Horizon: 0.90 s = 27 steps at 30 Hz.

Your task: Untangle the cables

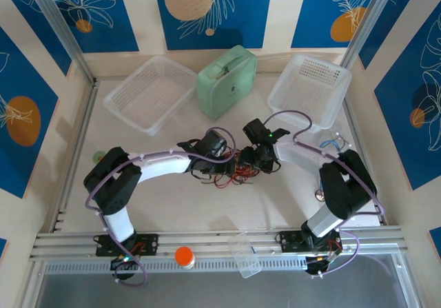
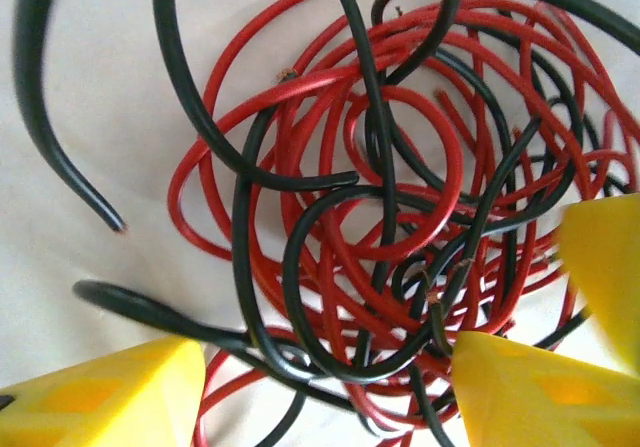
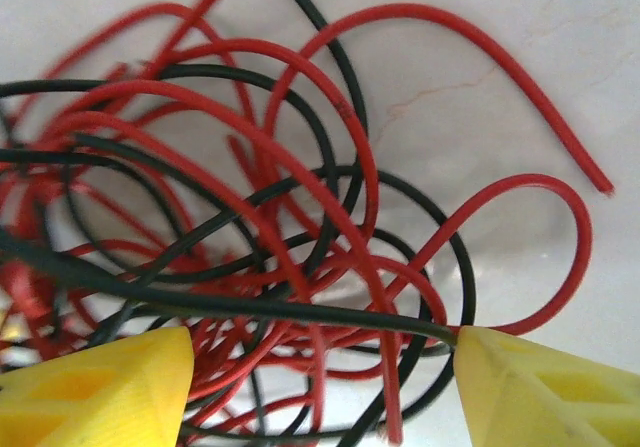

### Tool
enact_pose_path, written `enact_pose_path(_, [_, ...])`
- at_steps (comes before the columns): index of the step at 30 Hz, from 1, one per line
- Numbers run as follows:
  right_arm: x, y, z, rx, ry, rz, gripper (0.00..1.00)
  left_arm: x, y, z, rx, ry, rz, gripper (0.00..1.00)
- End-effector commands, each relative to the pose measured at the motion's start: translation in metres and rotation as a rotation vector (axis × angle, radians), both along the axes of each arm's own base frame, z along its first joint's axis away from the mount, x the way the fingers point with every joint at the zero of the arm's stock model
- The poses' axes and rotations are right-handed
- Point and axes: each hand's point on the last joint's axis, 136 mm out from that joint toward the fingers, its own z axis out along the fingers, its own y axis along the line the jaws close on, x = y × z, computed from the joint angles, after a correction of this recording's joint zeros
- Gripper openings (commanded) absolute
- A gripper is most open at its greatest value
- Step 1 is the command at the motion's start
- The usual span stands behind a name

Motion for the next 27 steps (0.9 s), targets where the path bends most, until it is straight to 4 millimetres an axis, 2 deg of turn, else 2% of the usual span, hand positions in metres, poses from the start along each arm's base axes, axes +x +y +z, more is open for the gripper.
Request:
enact_pose_path(1, [-0.002,-0.003,-0.017,-0.016,0.026,-0.031,0.71,0.008,0.005,-0.007,0.059,-0.02,0.045,0.57])
enact_pose_path(4, [-0.007,-0.01,-0.027,-0.039,0.036,-0.05,0.7,0.01,0.027,-0.018,0.157,-0.051,0.077,0.48])
enact_pose_path(6, [-0.012,-0.017,-0.031,-0.06,0.04,-0.067,0.64,0.012,0.043,-0.022,0.227,-0.077,0.091,0.42])
enact_pose_path(8, [-0.016,-0.022,-0.034,-0.07,0.041,-0.083,0.52,0.014,0.059,-0.024,0.287,-0.096,0.101,0.36])
enact_pose_path(10, [-0.02,-0.027,-0.035,-0.075,0.045,-0.098,0.34,0.017,0.072,-0.024,0.325,-0.112,0.113,0.32])
enact_pose_path(13, [-0.026,-0.03,-0.035,-0.066,0.048,-0.119,0.13,0.021,0.087,-0.023,0.356,-0.123,0.133,0.31])
enact_pose_path(15, [-0.029,-0.026,-0.032,-0.029,0.043,-0.129,0.05,0.024,0.095,-0.017,0.363,-0.141,0.142,0.32])
enact_pose_path(16, [-0.03,-0.02,-0.03,0.007,0.041,-0.128,0.04,0.026,0.098,-0.012,0.366,-0.155,0.142,0.34])
enact_pose_path(19, [-0.033,0.003,-0.018,0.145,0.042,-0.117,0.06,0.033,0.102,0.006,0.375,-0.211,0.132,0.39])
enact_pose_path(20, [-0.034,0.01,-0.014,0.179,0.038,-0.11,0.12,0.035,0.103,0.012,0.377,-0.225,0.125,0.4])
enact_pose_path(21, [-0.035,0.017,-0.008,0.209,0.032,-0.103,0.24,0.037,0.102,0.021,0.375,-0.242,0.119,0.41])
enact_pose_path(23, [-0.034,0.022,0.006,0.229,0.006,-0.089,0.39,0.037,0.096,0.035,0.342,-0.258,0.101,0.44])
enact_pose_path(25, [-0.031,0.019,0.023,0.213,-0.034,-0.078,0.51,0.034,0.087,0.051,0.28,-0.258,0.081,0.47])
enact_pose_path(27, [-0.029,0.011,0.038,0.172,-0.07,-0.066,0.58,0.029,0.076,0.062,0.213,-0.243,0.053,0.5])
